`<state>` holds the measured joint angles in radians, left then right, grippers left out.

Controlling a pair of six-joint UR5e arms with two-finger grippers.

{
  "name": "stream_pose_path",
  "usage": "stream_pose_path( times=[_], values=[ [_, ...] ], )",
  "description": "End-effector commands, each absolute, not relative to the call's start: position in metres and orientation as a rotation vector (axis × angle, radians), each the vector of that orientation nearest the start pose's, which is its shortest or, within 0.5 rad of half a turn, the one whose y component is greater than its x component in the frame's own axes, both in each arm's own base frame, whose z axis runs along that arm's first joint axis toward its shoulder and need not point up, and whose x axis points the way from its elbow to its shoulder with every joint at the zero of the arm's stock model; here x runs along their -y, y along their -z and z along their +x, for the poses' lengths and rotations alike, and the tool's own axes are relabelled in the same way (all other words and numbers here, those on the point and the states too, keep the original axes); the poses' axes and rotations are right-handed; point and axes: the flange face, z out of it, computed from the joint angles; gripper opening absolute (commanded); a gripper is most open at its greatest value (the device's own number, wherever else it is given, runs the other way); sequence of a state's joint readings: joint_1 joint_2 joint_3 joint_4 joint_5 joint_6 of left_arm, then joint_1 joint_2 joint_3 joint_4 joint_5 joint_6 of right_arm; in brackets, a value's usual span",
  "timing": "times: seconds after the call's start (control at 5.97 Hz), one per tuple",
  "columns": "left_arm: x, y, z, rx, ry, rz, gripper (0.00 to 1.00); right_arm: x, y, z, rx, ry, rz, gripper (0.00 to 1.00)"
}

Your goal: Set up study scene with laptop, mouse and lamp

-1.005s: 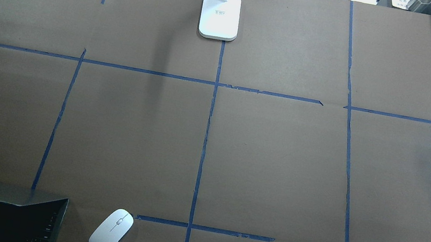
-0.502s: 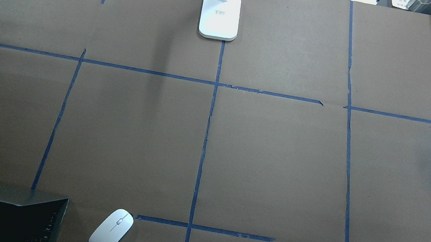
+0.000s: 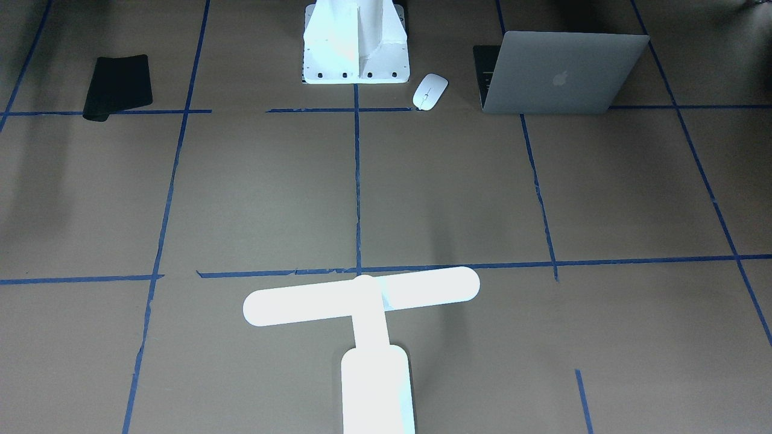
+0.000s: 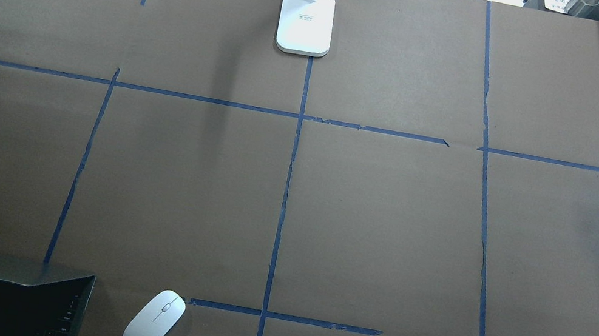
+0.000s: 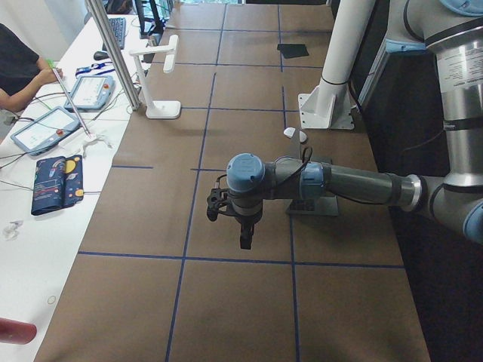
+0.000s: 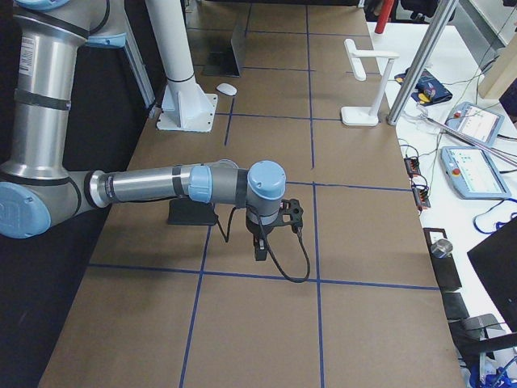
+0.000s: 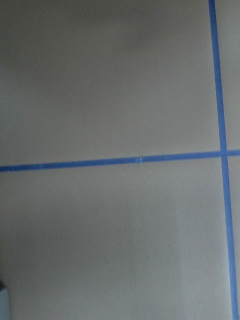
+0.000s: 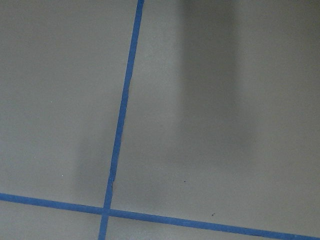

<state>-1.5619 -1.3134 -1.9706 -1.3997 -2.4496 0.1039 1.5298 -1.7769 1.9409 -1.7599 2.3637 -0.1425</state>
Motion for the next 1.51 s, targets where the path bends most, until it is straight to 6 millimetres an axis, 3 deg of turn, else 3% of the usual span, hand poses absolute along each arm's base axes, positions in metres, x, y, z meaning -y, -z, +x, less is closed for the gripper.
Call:
stream_pose_path(
  times=[0.0,0.17,0.5,0.67,1.0,1.34],
  values=[
    [0.372,-0.530,-0.019,-0.996,-0.062,-0.014,1.00,0.402,-0.572,0.043,0.822,0.167,0.039,1.00],
    [0.352,-0.485,0.009,-1.008,-0.006,-0.074,1.00,0.401,-0.570,0.040,0.865,0.166,0.038,1.00],
    [0.330,-0.421,0.068,-0.984,0.208,-0.292,1.00,0.401,-0.578,0.040,0.871,0.160,0.024,1.00],
    [0.320,-0.392,0.081,-0.969,0.339,-0.354,1.00,0.401,-0.578,0.040,0.869,0.162,0.025,1.00],
    [0.296,-0.363,0.135,-0.860,0.485,-0.438,1.00,0.401,-0.578,0.040,0.864,0.167,0.027,1.00],
    [0.285,-0.351,0.150,-0.794,0.738,-0.505,1.00,0.402,-0.576,0.040,0.866,0.169,0.033,1.00]
  ],
)
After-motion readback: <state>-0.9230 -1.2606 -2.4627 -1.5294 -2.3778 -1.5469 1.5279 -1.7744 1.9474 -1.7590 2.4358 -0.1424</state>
